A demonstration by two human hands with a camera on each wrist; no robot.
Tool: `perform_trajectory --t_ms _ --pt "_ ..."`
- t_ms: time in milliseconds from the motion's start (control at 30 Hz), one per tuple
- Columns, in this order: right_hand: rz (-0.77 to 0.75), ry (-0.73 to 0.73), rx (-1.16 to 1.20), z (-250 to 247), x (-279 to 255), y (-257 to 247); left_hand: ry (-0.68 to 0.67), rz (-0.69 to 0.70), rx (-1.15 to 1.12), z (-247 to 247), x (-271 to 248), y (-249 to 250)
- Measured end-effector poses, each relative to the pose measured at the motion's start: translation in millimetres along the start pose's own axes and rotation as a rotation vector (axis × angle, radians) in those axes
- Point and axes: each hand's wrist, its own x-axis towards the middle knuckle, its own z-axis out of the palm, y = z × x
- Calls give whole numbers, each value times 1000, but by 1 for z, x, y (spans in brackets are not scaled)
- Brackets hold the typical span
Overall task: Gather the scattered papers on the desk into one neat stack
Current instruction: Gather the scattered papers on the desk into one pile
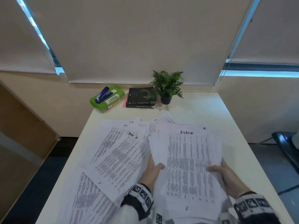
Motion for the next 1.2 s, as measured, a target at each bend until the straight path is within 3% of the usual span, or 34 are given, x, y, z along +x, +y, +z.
perform_trajectory --t_ms 167,267,400,500,600,667,733,800,967,1133,1200 --pt "103 130 -112 -68 -19 14 -192 -112 311 73 11 -18" --pt "216 250 -228 -91 -24 27 -220 -78 384 81 10 -26" --pt "225 526 -686 -80 -17 36 -2 20 433 36 15 -21" --pt "24 679 -920 -23 -16 27 187 73 499 -21 22 -15" --pt "-180 399 -880 45 -4 33 327 74 629 -81 34 -12" --pt "-224 191 -690 95 4 42 423 41 762 -117 43 -11" --pt "-147 46 -445 143 7 47 484 -51 946 -147 49 -11" --pt "29 -46 -242 178 17 58 459 -185 1086 -171 50 -12" --pt "244 -90 51 228 36 65 319 -278 1167 -200 57 -17" --pt "192 37 -142 244 41 60 325 -286 1116 -201 66 -6" --pt "194 -28 -104 242 37 59 305 -276 1009 -203 68 -1"
